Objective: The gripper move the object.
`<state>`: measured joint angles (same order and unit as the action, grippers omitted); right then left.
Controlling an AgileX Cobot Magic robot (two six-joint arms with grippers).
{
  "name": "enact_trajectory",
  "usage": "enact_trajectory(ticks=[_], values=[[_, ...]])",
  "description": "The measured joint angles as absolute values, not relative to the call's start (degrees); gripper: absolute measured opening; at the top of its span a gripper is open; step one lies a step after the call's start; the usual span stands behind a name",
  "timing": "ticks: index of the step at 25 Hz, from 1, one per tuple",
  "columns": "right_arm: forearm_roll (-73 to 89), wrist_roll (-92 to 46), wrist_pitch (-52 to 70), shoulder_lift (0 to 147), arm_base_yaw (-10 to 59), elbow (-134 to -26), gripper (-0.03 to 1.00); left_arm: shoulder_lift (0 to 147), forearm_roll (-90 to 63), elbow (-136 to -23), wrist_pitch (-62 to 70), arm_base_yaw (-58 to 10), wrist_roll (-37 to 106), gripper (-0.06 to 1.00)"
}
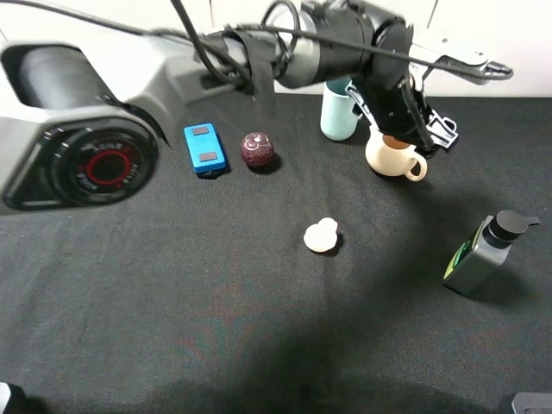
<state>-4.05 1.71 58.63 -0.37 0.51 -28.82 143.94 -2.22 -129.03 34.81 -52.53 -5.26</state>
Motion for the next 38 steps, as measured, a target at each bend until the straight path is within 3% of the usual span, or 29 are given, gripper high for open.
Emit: enact_trajectory(ticks=[31, 38], values=[[-3.9, 1.7, 58.6, -0.4, 0.5, -28.8, 0.69, 129.9, 5.8, -130.3, 67.2, -51.7, -13.0, 0.91], [-3.8, 1.7, 58.6, -0.4, 0.5, -28.8, 0.69, 125.9, 6.1, -130.3, 67.7, -51.7, -13.6, 0.91]])
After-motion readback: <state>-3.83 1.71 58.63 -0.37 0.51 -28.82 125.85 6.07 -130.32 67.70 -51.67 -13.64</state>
